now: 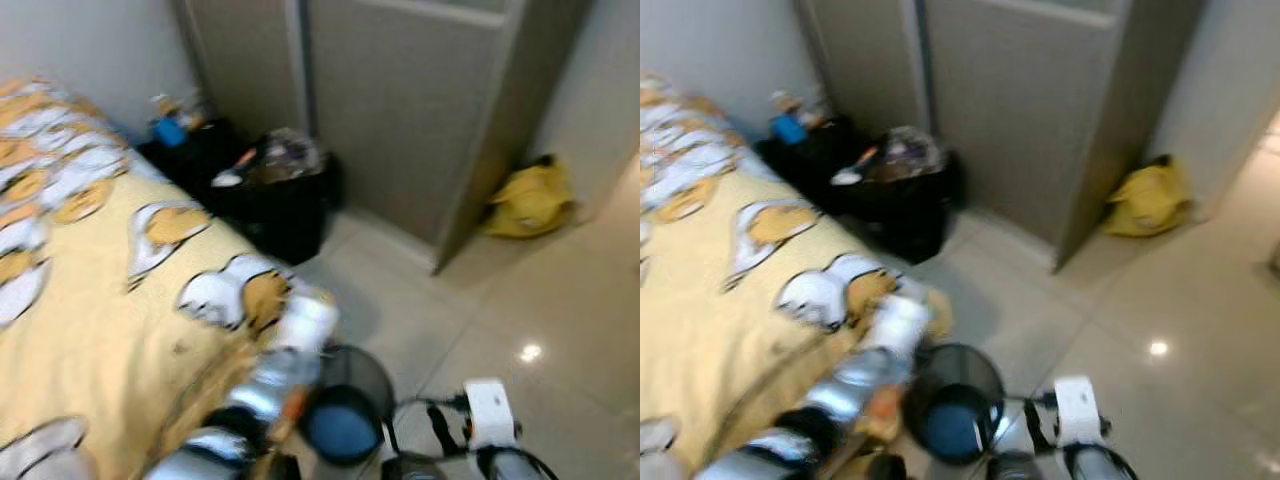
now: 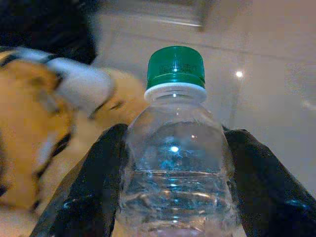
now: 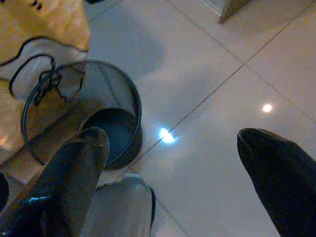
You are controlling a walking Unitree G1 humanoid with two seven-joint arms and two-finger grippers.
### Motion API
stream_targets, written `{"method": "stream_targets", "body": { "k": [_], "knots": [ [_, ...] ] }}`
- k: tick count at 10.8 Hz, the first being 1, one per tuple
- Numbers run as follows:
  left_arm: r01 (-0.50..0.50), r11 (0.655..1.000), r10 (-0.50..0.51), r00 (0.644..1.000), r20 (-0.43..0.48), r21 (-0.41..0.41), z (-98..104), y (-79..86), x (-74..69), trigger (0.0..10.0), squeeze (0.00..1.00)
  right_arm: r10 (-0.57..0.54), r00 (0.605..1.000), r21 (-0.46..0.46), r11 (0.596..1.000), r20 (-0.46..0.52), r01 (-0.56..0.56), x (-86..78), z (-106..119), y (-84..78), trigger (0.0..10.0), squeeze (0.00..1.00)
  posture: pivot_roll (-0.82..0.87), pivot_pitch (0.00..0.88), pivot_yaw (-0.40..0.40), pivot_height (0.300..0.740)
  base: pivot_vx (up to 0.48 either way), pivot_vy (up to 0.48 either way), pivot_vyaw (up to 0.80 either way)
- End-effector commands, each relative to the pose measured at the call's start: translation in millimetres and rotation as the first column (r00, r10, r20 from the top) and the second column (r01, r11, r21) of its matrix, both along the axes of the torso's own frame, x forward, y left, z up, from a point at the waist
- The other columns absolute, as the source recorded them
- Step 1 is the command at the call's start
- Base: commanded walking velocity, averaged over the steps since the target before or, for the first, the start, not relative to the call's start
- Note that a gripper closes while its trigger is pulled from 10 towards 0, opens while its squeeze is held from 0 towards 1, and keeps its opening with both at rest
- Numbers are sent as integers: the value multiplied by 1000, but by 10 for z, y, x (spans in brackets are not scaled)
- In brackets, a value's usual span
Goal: Clean up the room
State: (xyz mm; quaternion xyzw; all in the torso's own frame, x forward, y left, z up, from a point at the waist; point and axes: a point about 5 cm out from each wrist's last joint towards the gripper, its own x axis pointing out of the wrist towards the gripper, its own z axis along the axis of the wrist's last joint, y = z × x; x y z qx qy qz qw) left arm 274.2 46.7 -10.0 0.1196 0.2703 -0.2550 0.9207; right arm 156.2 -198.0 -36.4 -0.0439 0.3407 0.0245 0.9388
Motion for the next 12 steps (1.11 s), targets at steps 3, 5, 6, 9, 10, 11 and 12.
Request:
{"method": "stream_targets", "body": {
  "k": [3,5,6,9,10,11,12],
  "knots": [
    [121,990,-131,978,160,67,170,-243,75,10000,0,97,993,-45,995,64,-94,-199,152,119,10000,0,-418,180,106,697,0,0,0],
    [188,976,-211,945,249,113,245,-340,85,10000,1000,108,991,-37,994,73,-106,-414,278,196,10000,0,-448,236,109,697,0,0,0],
    [227,955,-282,895,346,192,315,-378,105,10000,1000,109,991,-35,994,74,-107,-537,343,226,10000,0,-467,281,106,697,0,0,0],
    [258,847,-505,660,556,464,535,-497,184,10000,1000,110,993,-22,994,48,-109,-803,473,329,10000,0,-485,346,99,697,0,0,0],
    [265,868,-469,717,516,420,415,-406,119,10000,0,111,993,-8,994,38,-111,-815,490,353,10000,0,-470,344,104,697,0,0,0],
    [226,934,-332,831,445,275,238,-215,10,10000,0,108,993,-6,994,35,-108,-778,479,342,10000,0,-449,330,109,697,0,0,0],
    [181,967,-240,879,412,179,138,-30,-72,10000,0,85,994,2,996,64,-85,-683,495,308,10000,0,-428,313,113,697,0,0,0]
  ]
}}
